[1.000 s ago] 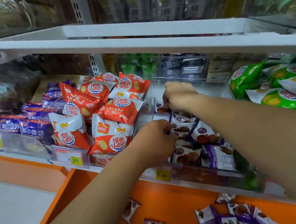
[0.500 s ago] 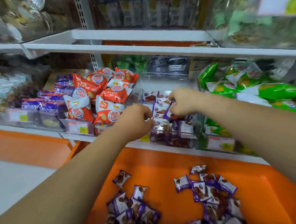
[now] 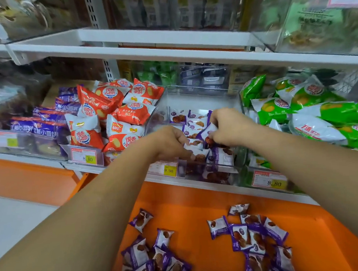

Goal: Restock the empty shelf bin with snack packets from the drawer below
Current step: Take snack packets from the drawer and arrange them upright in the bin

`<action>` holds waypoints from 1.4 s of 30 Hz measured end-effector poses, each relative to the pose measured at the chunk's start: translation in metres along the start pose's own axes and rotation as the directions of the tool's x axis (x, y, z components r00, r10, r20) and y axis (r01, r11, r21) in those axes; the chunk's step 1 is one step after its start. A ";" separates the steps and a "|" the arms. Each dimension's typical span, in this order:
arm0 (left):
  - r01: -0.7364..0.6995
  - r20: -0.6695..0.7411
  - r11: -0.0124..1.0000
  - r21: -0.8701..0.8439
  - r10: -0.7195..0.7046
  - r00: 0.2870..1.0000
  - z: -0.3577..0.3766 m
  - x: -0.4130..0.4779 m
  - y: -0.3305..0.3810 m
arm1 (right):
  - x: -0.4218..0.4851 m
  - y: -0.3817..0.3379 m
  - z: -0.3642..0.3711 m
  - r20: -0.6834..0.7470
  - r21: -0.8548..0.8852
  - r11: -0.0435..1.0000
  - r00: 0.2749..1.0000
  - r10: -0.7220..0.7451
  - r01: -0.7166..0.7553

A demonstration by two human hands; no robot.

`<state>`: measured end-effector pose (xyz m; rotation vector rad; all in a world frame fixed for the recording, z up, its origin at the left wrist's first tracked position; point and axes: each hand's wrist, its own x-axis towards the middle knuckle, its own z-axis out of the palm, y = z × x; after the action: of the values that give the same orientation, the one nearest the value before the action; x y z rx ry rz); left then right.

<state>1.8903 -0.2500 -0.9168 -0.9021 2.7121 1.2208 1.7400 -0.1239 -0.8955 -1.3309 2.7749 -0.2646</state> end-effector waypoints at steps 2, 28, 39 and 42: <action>-0.006 -0.003 0.996 -0.084 0.006 1.000 -0.016 -0.005 0.000 | 0.003 0.000 -0.016 -0.031 0.131 0.991 1.000 0.008 -0.004; -0.161 -0.021 0.872 0.462 0.192 0.981 -0.087 0.034 0.062 | 0.025 -0.010 -0.027 -0.028 0.854 0.512 0.976 0.214 -0.088; -0.231 0.138 0.653 0.721 0.191 0.972 -0.088 0.108 0.041 | 0.053 0.007 -0.018 0.026 0.744 0.652 0.982 0.189 -0.145; -0.212 0.123 0.610 0.763 0.184 0.975 -0.089 0.118 0.032 | 0.061 0.009 -0.012 0.019 0.748 0.646 0.978 0.207 -0.151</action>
<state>1.7934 -0.3528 -0.8637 -0.4423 2.8875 -0.0415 1.6938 -0.1641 -0.8836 -0.8153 2.3271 -1.2919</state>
